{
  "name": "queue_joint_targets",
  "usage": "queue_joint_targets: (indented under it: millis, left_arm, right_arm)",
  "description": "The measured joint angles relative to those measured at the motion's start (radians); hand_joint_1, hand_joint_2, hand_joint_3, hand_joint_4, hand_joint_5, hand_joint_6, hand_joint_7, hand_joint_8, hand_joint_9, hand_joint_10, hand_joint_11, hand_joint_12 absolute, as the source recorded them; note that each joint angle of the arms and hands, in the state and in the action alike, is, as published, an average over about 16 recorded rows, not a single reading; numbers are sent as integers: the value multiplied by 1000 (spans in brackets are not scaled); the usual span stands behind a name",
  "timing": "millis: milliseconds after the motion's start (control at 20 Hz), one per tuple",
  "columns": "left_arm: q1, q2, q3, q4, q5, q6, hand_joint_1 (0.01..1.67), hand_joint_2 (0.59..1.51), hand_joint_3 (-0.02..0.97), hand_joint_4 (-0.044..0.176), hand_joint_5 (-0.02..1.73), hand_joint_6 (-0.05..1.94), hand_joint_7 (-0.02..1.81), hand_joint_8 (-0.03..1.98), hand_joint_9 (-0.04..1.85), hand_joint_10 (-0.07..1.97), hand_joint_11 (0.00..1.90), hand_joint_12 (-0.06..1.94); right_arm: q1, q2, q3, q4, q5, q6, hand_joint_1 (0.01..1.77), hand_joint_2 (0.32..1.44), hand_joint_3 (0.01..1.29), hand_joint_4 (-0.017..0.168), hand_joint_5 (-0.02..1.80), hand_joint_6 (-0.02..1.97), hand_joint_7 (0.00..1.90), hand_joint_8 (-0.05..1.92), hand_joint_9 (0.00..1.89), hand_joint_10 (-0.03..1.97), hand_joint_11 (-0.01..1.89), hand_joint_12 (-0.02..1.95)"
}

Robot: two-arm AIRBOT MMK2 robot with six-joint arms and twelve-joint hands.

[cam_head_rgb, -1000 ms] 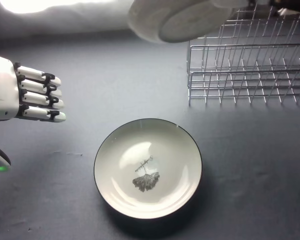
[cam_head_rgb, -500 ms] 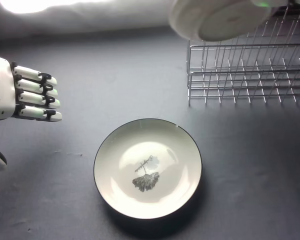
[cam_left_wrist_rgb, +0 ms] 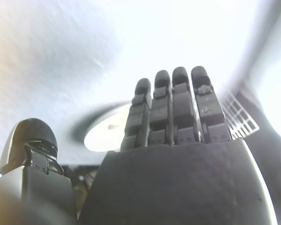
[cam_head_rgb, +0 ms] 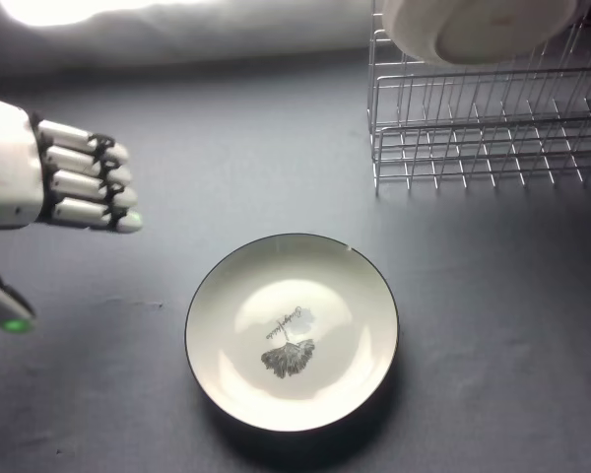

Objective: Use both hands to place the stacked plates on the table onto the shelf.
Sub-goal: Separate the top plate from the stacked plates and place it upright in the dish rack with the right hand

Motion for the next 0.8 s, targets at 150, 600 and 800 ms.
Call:
queue_joint_targets:
  millis: [150, 600, 800]
  left_arm:
    - [-8, -9, 13, -34, -55, -31, 13, 1087, -2, 5, 96, 11, 117, 13, 99, 10, 21, 148]
    - [-16, -52, 45, -103, -280, -122, 13, 1088, -2, 5, 108, 12, 122, 12, 110, 10, 24, 157]
    - [-1, -77, 64, -108, -370, -128, 12, 1089, -2, 5, 115, 12, 132, 12, 120, 10, 28, 165]
  right_arm:
    - [-7, -2, 14, 3, 2, -1, 1373, 1057, 14, -9, 857, 1050, 987, 944, 904, 1186, 740, 1358]
    - [-54, -1, 29, 19, 37, -2, 1370, 1058, 14, -8, 854, 1074, 979, 966, 890, 1192, 740, 1362]
    - [-85, 0, 44, 25, 60, -4, 1366, 1061, 15, -7, 854, 1097, 972, 982, 881, 1204, 728, 1370]
